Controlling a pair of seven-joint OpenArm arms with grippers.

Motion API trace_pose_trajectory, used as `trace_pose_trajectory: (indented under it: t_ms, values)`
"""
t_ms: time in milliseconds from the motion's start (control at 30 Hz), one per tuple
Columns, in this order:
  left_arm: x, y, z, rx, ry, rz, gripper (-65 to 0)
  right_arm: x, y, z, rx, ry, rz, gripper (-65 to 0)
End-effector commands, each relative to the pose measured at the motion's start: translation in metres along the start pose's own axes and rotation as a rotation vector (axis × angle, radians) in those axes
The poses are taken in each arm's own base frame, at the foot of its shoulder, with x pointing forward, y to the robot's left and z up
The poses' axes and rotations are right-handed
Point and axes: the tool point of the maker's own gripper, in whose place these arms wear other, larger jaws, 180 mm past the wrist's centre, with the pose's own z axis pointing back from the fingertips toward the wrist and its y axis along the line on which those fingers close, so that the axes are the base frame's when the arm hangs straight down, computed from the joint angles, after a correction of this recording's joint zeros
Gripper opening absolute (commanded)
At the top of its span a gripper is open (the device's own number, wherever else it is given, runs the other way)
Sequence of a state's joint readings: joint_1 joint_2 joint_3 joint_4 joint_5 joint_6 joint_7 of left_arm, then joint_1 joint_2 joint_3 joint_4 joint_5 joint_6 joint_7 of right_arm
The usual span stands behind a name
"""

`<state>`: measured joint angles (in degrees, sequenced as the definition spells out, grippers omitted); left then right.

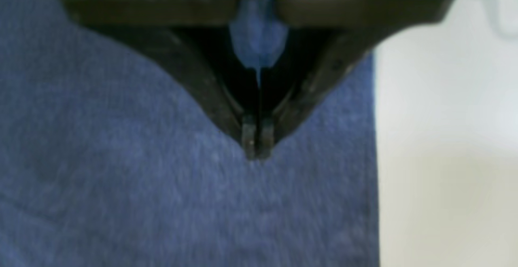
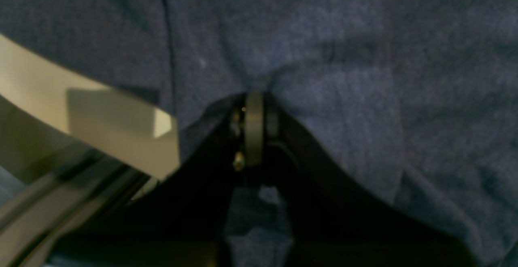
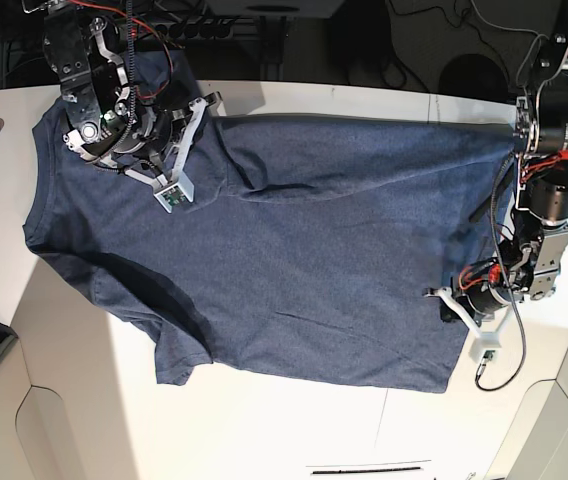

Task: Layout the t-shirt on the table in an organized manner, then fold the t-shirt properly
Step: 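Drag the shirt shoulder with the right gripper away from the left gripper, then pull the shirt body outward with both grippers to spread it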

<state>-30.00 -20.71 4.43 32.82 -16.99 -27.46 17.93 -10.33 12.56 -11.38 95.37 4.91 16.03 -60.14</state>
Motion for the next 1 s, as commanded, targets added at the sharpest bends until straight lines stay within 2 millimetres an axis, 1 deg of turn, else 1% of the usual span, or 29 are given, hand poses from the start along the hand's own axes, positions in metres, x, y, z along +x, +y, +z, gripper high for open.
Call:
trace_pose_trajectory:
  t_ms: [0,33,100,233,267,333,400,433,567,633,733,867,967]
  values:
    - [0.030,0.006,0.004,0.006,-0.072,-0.006,-65.0,-0.003,-0.011,0.005,-0.044,0.026,0.012,-65.0]
    - [0.027,0.005,0.003,0.006,-0.067,-0.011,-65.0,0.007,-0.013,0.011,-0.053,-0.006,0.016,-65.0]
    - [0.023,0.004,0.002,0.009,-0.051,-0.031,-65.0,0.035,-0.020,0.027,-0.084,-0.110,0.008,-65.0]
    - [0.019,0.004,0.002,0.011,-0.039,-0.045,-65.0,0.090,-0.037,0.068,-0.149,-0.333,-0.010,-65.0]
    - [0.018,0.004,0.002,0.012,-0.038,-0.047,-65.0,0.100,-0.041,0.075,-0.163,-0.371,-0.016,-65.0]
    - [0.016,0.004,0.002,0.013,-0.033,-0.051,-65.0,0.110,-0.052,0.082,-0.197,-0.407,-0.023,-65.0]
    - [0.016,0.004,0.002,0.013,-0.033,-0.050,-65.0,0.112,-0.069,0.085,-0.256,-0.407,-0.038,-65.0]
    - [0.017,0.004,0.002,0.013,-0.034,-0.050,-65.0,0.111,-0.081,0.086,-0.297,-0.400,-0.064,-65.0]
    - [0.021,0.004,0.002,0.012,-0.051,-0.050,-65.0,0.094,-0.130,0.083,-0.459,-0.334,-0.175,-65.0]
    - [0.024,0.004,0.002,0.012,-0.059,-0.051,-65.0,0.086,-0.147,0.078,-0.499,-0.295,-0.216,-65.0]
    - [0.028,0.004,0.003,0.013,-0.073,-0.051,-65.0,0.081,-0.162,0.065,-0.502,-0.257,-0.247,-65.0]
    - [0.038,0.007,0.007,-0.006,-0.119,-0.009,-65.0,0.090,-0.167,0.051,-0.468,-0.254,-0.257,-65.0]
    - [0.044,-0.006,0.015,-0.115,-0.124,0.002,-65.0,0.091,-0.171,0.048,-0.466,-0.238,-0.265,-65.0]
